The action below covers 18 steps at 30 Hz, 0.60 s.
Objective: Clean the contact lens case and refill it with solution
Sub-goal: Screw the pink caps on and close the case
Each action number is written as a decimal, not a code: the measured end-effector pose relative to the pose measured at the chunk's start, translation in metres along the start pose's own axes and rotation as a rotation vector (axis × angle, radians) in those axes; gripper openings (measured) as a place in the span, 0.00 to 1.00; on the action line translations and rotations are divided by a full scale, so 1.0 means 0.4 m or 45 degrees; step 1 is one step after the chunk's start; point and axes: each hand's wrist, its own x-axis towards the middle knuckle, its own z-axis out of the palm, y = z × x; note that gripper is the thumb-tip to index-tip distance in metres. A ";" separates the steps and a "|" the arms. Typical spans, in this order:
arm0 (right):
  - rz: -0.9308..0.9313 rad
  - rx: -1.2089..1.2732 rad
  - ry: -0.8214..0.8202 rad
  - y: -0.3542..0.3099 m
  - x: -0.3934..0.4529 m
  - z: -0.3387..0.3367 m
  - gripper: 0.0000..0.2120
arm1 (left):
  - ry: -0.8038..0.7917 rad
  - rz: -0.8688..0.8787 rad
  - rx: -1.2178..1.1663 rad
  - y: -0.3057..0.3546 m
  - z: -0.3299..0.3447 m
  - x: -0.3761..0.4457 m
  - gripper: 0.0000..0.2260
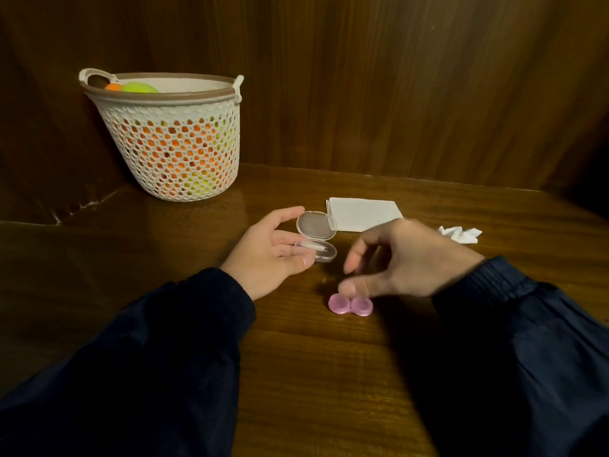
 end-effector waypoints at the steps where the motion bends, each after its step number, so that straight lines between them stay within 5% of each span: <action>1: 0.042 -0.007 -0.122 0.003 -0.003 0.001 0.27 | 0.003 -0.007 -0.002 -0.001 0.000 0.002 0.36; 12: 0.071 0.062 -0.353 0.012 0.011 0.016 0.16 | 0.004 -0.015 0.025 -0.004 -0.001 0.007 0.36; 18: -0.204 0.252 0.183 0.013 0.006 0.004 0.10 | -0.049 0.001 0.014 -0.002 -0.001 0.003 0.37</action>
